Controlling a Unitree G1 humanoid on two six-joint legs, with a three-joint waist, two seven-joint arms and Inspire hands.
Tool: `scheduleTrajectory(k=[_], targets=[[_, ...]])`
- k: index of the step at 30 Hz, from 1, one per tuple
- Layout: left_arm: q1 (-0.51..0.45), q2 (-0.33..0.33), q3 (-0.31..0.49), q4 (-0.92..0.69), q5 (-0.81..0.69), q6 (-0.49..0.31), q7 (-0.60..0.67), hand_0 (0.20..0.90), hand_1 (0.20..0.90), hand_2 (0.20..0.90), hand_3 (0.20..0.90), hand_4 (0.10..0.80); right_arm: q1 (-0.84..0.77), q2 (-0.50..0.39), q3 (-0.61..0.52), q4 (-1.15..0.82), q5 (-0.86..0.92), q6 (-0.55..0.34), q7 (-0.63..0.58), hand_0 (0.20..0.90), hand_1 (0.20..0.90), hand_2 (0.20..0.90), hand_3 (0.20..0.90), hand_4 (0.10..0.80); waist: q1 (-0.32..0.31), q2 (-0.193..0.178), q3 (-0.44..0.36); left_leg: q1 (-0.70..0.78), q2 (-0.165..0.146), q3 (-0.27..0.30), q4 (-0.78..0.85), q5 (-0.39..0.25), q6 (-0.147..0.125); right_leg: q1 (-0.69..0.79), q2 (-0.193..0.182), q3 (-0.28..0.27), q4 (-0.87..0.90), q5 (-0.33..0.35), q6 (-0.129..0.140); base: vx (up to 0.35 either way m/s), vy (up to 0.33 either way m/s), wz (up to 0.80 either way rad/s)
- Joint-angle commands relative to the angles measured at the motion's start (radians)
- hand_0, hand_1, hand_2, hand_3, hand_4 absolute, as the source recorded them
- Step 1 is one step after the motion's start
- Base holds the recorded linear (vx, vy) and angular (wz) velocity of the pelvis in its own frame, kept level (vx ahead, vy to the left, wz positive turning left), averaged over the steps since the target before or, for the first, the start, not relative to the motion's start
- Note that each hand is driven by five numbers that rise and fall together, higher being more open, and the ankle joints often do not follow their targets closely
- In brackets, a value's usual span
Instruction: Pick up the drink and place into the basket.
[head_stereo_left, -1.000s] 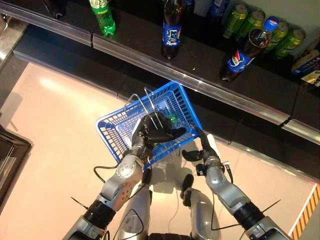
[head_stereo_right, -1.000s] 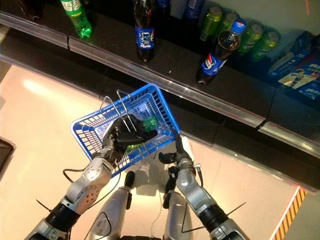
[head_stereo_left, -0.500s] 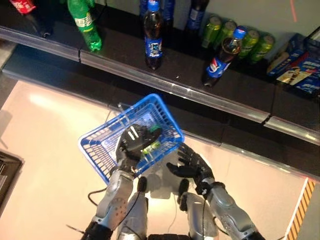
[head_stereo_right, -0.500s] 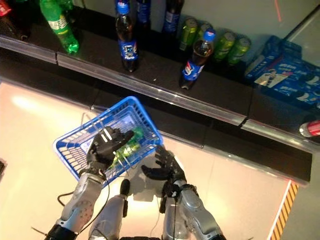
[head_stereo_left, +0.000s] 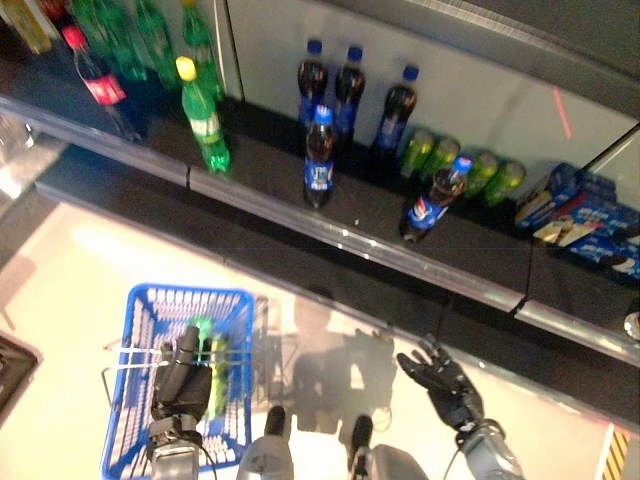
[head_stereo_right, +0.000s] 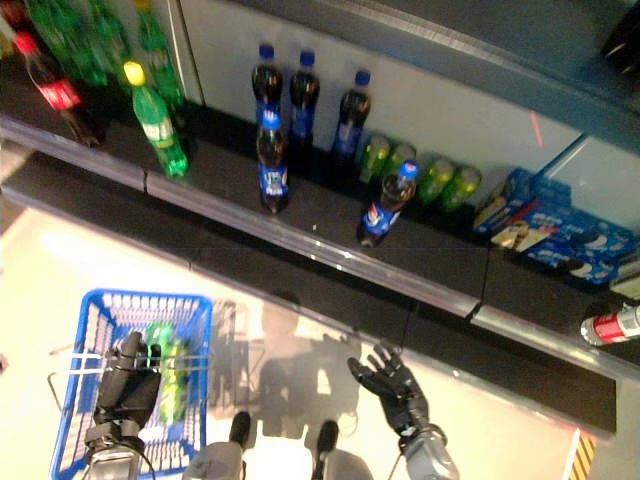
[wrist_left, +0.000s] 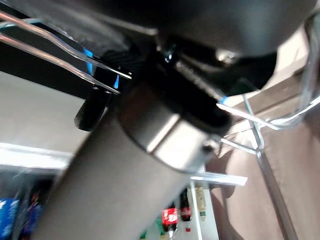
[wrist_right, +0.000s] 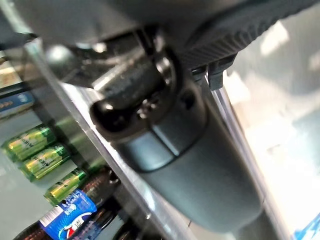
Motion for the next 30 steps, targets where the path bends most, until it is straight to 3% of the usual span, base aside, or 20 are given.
scheduleTrajectory(k=[1,5,10,12,15,18,23,26,28,30], targets=[[-0.037,0.059,0.05,-0.068,0.036,-0.05,-0.203,0.3,0.3,0.3,0.2,0.1,0.051,-0.071,-0.013,0.082,0.032,-0.031,-0.017,0.9,0.9,0.9,0.9,0.8,-0.017,0.04,-0.165,-0.032,-0.001,0.002,-0.036,0.082,0.004,0.007,-0.064,0.025,-0.033,0.099,0.02,0.033,0.141,0.11],[-0.087,0.082,0.039,0.139,0.081,-0.081,-0.131,0.3,0.3,0.3,0.2,0.1,0.006,-0.075,-0.041,0.307,-0.062,-0.036,-0.038,0.9,0.9,0.9,0.9,0.8,-0.025,0.052,-0.182,-0.023,-0.023,0.016,-0.021,0.059,0.019,0.004,-0.091,0.035,-0.019,0.104,0.038,0.025,0.163,0.06],[-0.153,0.086,-0.002,0.381,0.159,-0.079,0.047,0.3,0.3,0.3,0.2,0.1,-0.053,-0.068,-0.066,0.593,-0.186,-0.074,-0.084,0.9,0.9,0.9,0.9,0.8,-0.046,0.069,-0.189,-0.015,-0.068,0.008,-0.004,0.03,0.064,-0.035,-0.115,0.063,0.082,0.096,0.052,0.026,0.17,-0.04],[-0.162,0.077,-0.007,0.46,0.171,-0.074,0.09,0.3,0.3,0.3,0.2,0.1,-0.068,-0.065,-0.057,0.655,-0.212,-0.082,-0.105,0.9,0.9,0.9,0.9,0.8,-0.065,0.072,-0.192,-0.014,-0.077,-0.004,-0.007,0.027,0.078,-0.06,-0.074,0.113,0.12,0.079,0.038,0.014,0.055,0.01],[-0.19,0.069,-0.035,0.58,0.174,-0.096,0.115,0.3,0.3,0.3,0.2,0.1,-0.08,-0.065,-0.004,0.732,-0.3,-0.132,-0.128,0.9,0.9,0.9,0.9,0.8,-0.101,0.064,-0.198,-0.021,-0.087,-0.05,-0.016,0.035,0.087,-0.074,0.049,0.2,0.126,0.04,-0.016,0.021,-0.033,0.14],[-0.202,0.05,-0.042,0.634,0.17,-0.124,0.151,0.3,0.3,0.3,0.2,0.1,-0.092,-0.059,0.043,0.764,-0.361,-0.151,-0.153,0.9,0.9,0.9,0.9,0.8,-0.112,0.05,-0.193,-0.031,-0.1,-0.088,-0.013,0.043,0.082,-0.077,0.103,0.243,0.11,0.046,-0.04,0.014,-0.09,0.55],[-0.211,0.013,-0.028,0.638,0.095,-0.139,0.234,0.3,0.3,0.3,0.2,0.1,-0.124,-0.068,0.144,0.77,-0.466,-0.12,-0.179,0.9,0.9,0.9,0.9,0.8,-0.075,0.056,-0.154,-0.086,-0.109,-0.118,-0.012,0.083,0.061,-0.073,0.117,0.195,0.058,0.044,-0.065,-0.111,-0.064,0.44],[-0.237,0.0,-0.056,0.644,0.126,-0.118,0.258,0.3,0.3,0.3,0.2,0.1,-0.125,-0.078,0.152,0.765,-0.378,-0.107,-0.198,0.9,0.9,0.9,0.9,0.8,-0.1,0.051,-0.129,-0.128,-0.07,0.041,0.08,0.062,0.03,-0.066,0.094,0.12,0.049,0.038,-0.076,-0.112,0.11,0.85],[-0.225,-0.018,-0.063,0.657,0.106,-0.142,0.268,0.3,0.3,0.3,0.2,0.1,-0.125,-0.081,0.146,0.768,-0.357,-0.101,-0.202,0.9,0.9,0.9,0.9,0.8,-0.101,0.035,-0.123,-0.131,-0.038,0.009,0.097,0.064,0.017,-0.063,0.079,0.115,0.058,0.039,-0.079,0.031,0.273,1.65],[-0.199,-0.034,-0.047,0.659,0.087,-0.163,0.268,0.3,0.3,0.3,0.2,0.1,-0.113,-0.084,0.133,0.768,-0.379,-0.105,-0.187,0.9,0.9,0.9,0.9,0.8,-0.097,0.023,-0.123,-0.121,-0.005,-0.015,0.078,0.081,0.008,-0.061,0.072,0.126,0.067,0.037,-0.078,0.074,0.376,0.18]])
